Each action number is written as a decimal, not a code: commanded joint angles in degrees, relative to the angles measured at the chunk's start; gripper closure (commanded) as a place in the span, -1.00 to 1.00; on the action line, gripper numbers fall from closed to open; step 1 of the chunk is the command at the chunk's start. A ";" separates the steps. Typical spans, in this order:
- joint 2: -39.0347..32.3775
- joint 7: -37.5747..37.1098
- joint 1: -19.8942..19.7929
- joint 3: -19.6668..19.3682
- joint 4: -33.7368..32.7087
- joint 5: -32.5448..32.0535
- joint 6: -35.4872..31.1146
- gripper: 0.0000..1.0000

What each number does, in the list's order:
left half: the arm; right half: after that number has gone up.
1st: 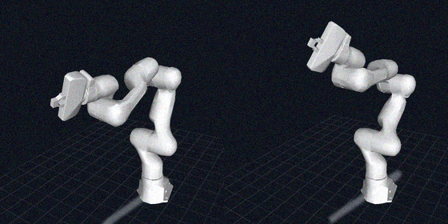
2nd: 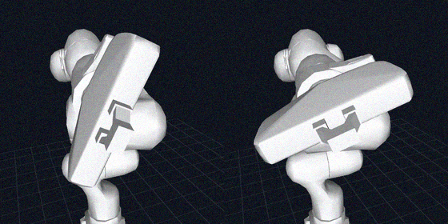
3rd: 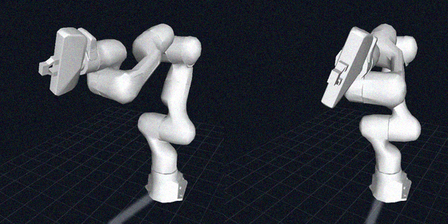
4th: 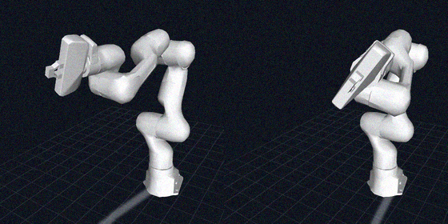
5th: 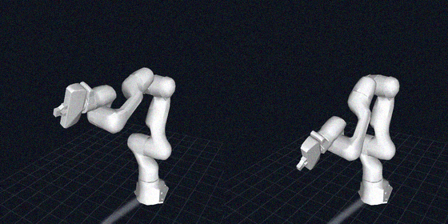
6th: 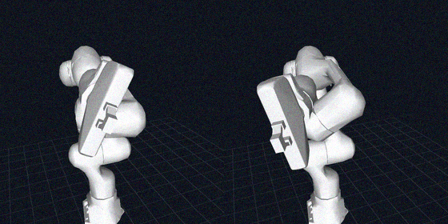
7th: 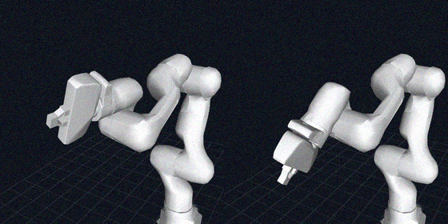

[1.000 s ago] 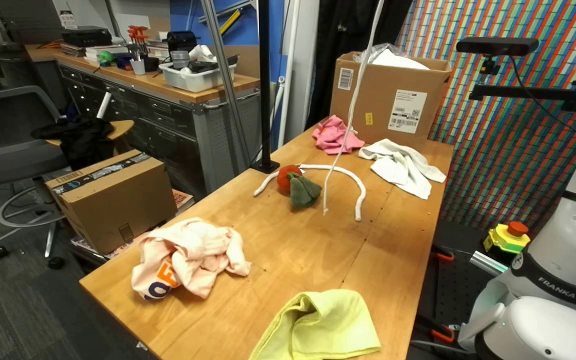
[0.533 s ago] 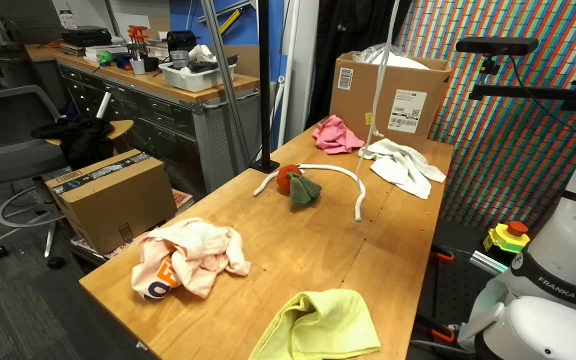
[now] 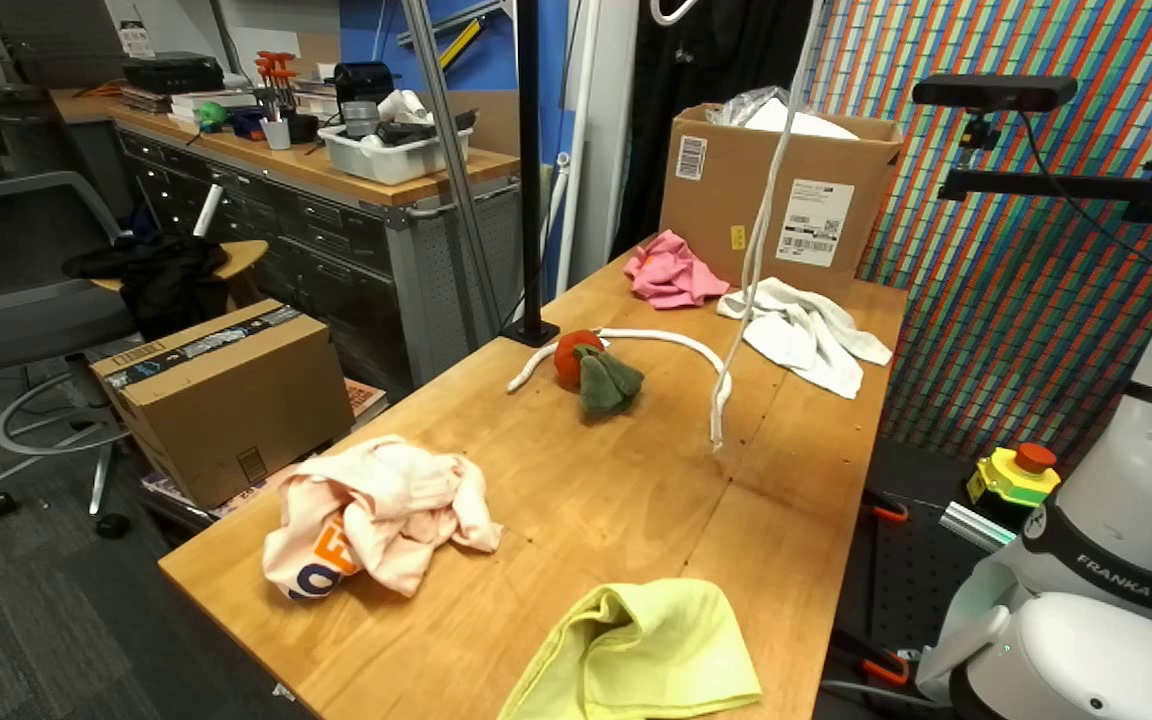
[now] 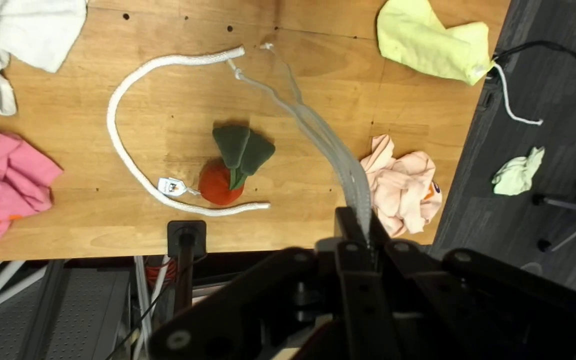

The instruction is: Move the peach shirt and green towel to the left then move the green towel towards you, then move the pink shirt to the right, then move the white towel to the right, move one rope towards you

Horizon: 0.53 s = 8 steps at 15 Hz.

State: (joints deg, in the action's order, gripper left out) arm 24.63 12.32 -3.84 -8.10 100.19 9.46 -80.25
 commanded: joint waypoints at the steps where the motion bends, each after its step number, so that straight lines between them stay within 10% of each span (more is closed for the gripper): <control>1: 1.23 1.43 0.69 -1.13 1.78 2.32 0.20 0.94; 8: 1.71 2.16 0.08 -1.74 7.33 2.40 2.10 0.94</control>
State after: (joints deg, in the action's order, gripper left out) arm 24.83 13.97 -3.83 -9.00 104.81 10.82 -79.28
